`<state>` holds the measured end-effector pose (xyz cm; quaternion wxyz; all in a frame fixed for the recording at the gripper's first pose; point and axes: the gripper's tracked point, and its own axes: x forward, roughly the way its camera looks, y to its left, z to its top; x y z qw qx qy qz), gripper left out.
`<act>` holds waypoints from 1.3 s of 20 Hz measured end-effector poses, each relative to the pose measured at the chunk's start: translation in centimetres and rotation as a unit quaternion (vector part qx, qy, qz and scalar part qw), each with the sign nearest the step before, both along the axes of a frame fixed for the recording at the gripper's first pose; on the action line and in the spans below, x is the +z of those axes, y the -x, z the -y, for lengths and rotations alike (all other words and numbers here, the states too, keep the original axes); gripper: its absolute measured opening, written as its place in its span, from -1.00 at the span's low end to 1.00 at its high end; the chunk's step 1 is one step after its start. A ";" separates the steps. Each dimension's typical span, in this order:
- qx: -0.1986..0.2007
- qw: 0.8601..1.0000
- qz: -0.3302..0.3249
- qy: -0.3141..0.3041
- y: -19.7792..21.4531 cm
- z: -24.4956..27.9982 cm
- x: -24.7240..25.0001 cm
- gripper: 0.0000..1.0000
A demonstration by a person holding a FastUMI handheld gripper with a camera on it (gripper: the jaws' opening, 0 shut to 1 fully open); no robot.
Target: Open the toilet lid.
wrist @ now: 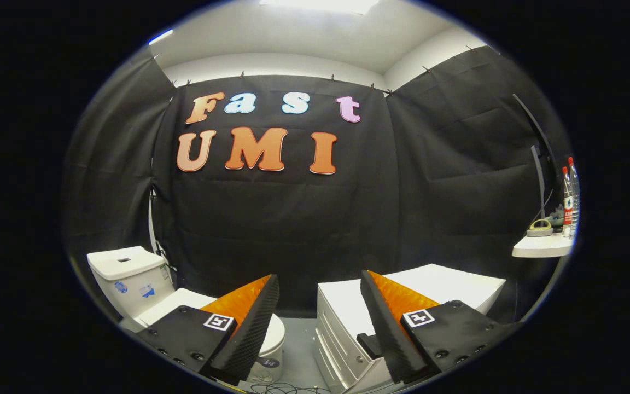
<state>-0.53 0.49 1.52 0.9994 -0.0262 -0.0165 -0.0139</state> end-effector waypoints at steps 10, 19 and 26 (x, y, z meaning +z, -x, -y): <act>0.032 0.986 0.021 -0.159 -4.0 -13.7 -0.9 0.96; 0.002 0.940 -0.116 -0.320 -6.0 -15.6 -15.7 0.96; -0.078 0.907 -0.205 -0.361 -3.7 -11.6 -27.0 0.97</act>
